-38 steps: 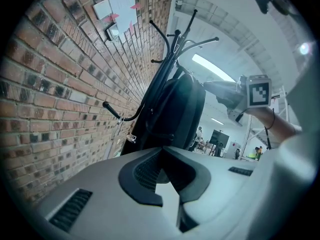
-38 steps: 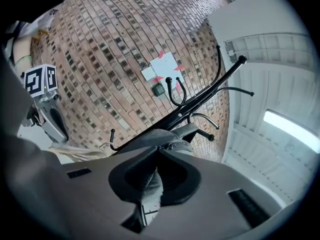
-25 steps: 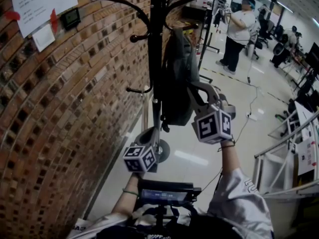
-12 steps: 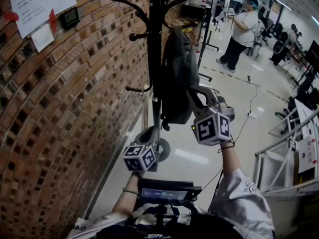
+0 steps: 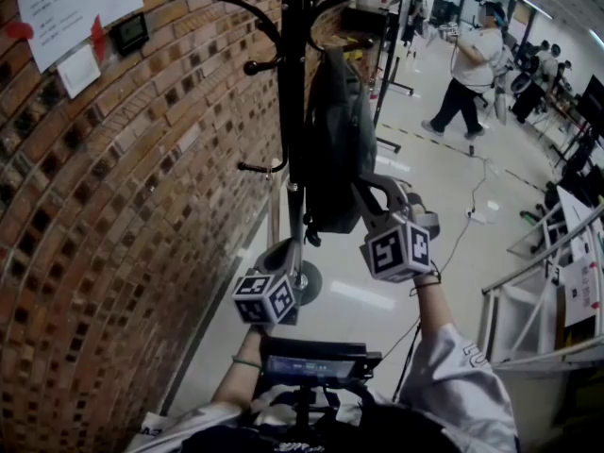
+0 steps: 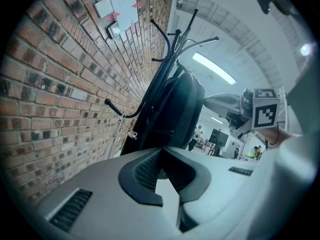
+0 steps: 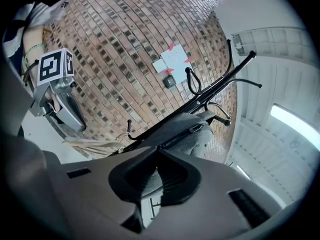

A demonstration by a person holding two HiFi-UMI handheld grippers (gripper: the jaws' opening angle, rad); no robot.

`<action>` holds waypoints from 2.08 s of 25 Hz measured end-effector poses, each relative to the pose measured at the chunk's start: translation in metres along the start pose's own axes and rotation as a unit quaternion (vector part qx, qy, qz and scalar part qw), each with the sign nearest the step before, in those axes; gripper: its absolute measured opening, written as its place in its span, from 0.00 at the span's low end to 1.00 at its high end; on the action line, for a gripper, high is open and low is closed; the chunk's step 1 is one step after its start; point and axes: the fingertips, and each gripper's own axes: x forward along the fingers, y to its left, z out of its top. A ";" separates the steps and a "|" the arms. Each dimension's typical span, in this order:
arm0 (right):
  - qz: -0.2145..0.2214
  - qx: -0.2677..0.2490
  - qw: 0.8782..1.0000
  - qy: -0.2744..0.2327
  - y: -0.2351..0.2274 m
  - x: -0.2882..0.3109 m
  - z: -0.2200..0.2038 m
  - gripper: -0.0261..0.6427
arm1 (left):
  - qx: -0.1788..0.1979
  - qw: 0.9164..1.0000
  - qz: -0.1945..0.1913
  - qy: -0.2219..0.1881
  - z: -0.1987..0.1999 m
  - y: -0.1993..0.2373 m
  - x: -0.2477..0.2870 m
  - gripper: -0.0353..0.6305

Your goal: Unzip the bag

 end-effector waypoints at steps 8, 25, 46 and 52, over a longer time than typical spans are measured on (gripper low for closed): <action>-0.001 0.012 1.000 0.005 0.008 0.001 -0.006 0.05 | 0.001 1.000 0.002 0.000 0.000 0.003 -0.001 0.06; 0.033 0.039 0.998 0.033 0.050 0.001 -0.041 0.05 | 0.004 1.000 0.022 0.016 0.001 0.003 -0.007 0.06; 0.069 0.050 0.994 0.074 0.093 0.012 -0.082 0.05 | 0.005 1.000 0.006 0.005 -0.002 0.003 0.000 0.06; 0.086 0.049 0.991 0.091 0.105 0.016 -0.093 0.06 | 0.004 1.000 0.004 0.008 -0.004 0.002 0.002 0.06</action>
